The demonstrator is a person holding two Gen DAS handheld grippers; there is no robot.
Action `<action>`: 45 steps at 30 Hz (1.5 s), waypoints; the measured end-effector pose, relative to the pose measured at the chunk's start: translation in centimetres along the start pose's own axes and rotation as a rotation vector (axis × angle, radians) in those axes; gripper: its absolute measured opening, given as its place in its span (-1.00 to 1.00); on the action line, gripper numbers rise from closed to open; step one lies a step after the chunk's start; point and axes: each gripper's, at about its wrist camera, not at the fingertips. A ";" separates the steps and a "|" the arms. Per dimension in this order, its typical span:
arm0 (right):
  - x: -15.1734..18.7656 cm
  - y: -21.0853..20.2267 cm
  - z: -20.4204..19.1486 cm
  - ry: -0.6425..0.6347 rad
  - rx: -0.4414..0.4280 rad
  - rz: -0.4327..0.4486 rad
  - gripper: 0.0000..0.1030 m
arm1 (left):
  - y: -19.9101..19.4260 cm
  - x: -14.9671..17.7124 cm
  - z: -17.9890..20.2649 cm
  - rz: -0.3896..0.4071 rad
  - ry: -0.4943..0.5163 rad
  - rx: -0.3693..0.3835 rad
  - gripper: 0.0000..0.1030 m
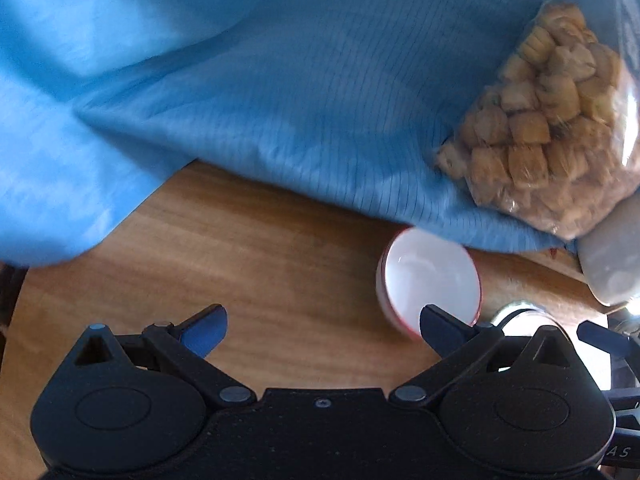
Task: Organize plates and bowls
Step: 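Move both grippers to the rim of the second red-rimmed white bowl, then close both grippers on the second white bowl's rim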
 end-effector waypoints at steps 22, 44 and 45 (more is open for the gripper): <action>-1.6 5.1 -1.9 -0.102 -0.020 -0.019 0.69 | 3.6 -1.1 0.8 0.020 0.077 -0.035 0.66; -2.4 5.6 -1.6 -0.074 -0.155 -0.064 0.05 | 3.2 -0.6 0.7 -0.024 0.017 0.137 0.11; -2.5 5.7 -1.8 -0.081 -0.157 -0.066 0.01 | 3.2 -0.6 0.7 -0.023 0.020 0.137 0.03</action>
Point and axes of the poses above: each gripper's, at about its wrist camera, not at the fingertips, and y roughly the way its jaws point, z to its right, x to its underside, and after that the axes turned 6 degrees about x, right-handed
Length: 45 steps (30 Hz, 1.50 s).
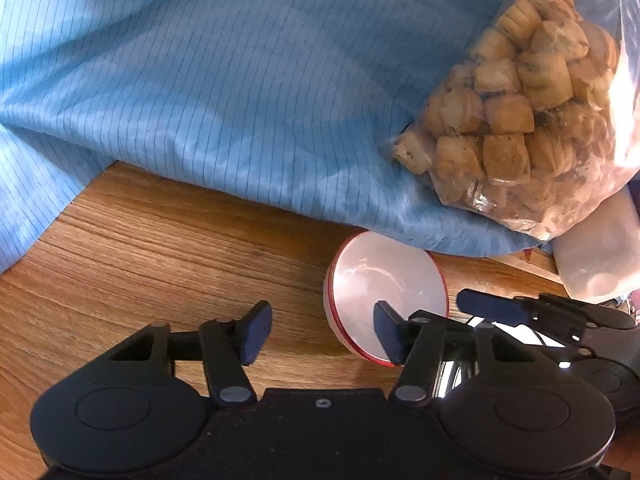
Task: Organize plates and bowls
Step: 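Close both grippers on the second white bowl's rim, then lift the white bowl with both grippers and lower it into the steel bowl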
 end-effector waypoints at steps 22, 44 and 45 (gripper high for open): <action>0.9 -0.1 -0.6 -0.010 -0.118 -0.035 -0.54 | -0.4 2.7 1.4 -0.016 0.099 -0.021 -0.62; 5.4 -7.0 -2.7 -0.024 -0.187 0.061 -0.57 | -8.7 9.0 3.4 0.117 0.161 0.002 -0.62; 5.7 -7.4 -2.7 -0.023 -0.187 0.065 -0.57 | -9.0 9.2 3.6 0.120 0.164 0.002 -0.62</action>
Point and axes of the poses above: each gripper's, at about its wrist camera, not at the fingertips, and y roughly the way its jaws point, z to its right, x to its underside, and after that the axes turned 6 degrees about x, right-handed
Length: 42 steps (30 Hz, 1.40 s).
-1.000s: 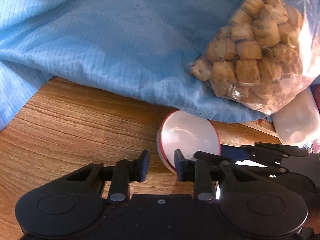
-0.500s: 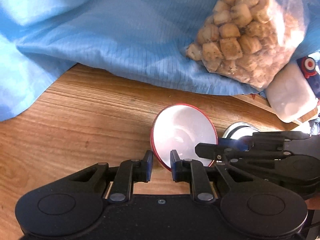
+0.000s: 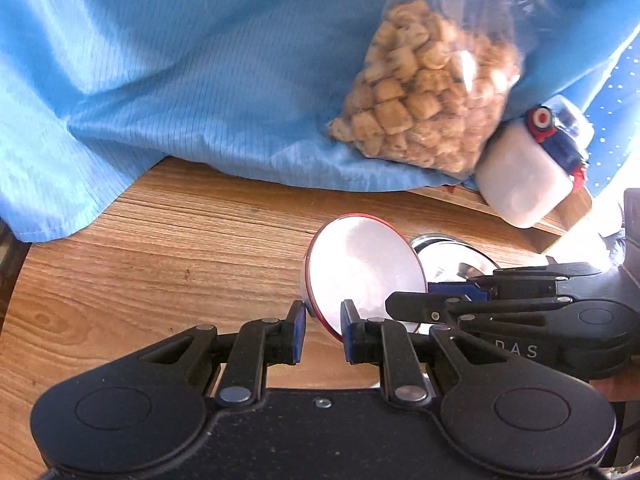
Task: Organize plates and bowls
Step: 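Lift the white bowl with both grippers and lower it into the steel bowl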
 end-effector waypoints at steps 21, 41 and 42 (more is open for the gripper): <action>4.2 -4.8 -0.7 0.016 -0.010 0.034 -0.57 | -3.3 2.5 2.4 0.009 0.022 0.016 -0.63; 6.0 -5.6 -0.3 0.023 -0.009 0.006 -0.57 | -3.2 4.1 3.7 -0.041 0.042 0.023 -0.63; 6.0 -5.5 -0.3 0.021 -0.011 0.002 -0.57 | -3.3 4.3 3.6 -0.046 0.041 0.021 -0.63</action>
Point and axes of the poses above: each gripper's, at about its wrist camera, not at the fingertips, and y roughly the way its jaws point, z to its right, x to its underside, and after that the axes turned 6 degrees about x, right-handed
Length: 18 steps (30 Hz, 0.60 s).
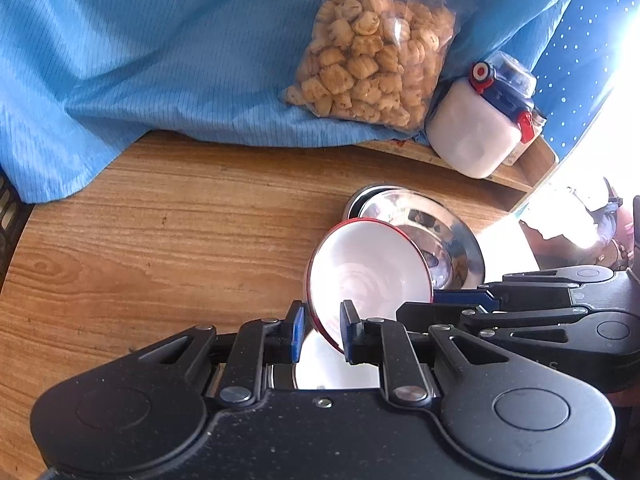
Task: Organize plates and bowls
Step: 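Lift the white bowl with both grippers and lower it into the steel bowl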
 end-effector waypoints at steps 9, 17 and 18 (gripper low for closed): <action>0.8 -0.1 -0.1 -0.011 -0.002 -0.032 -0.57 | 0.2 1.6 0.1 -0.043 -0.029 0.003 -0.63; 1.3 -0.2 -0.3 -0.027 -0.003 -0.047 -0.57 | -0.2 2.3 0.2 -0.055 -0.032 0.011 -0.63; 1.3 -0.2 -0.3 -0.029 -0.003 -0.049 -0.57 | -0.3 2.3 0.2 -0.056 -0.031 0.011 -0.63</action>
Point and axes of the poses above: each gripper's, at about its wrist camera, not at the fingertips, and y roughly the way its jaws point, z to its right, x to its underside, and after that the axes turned 6 degrees about x, right-handed
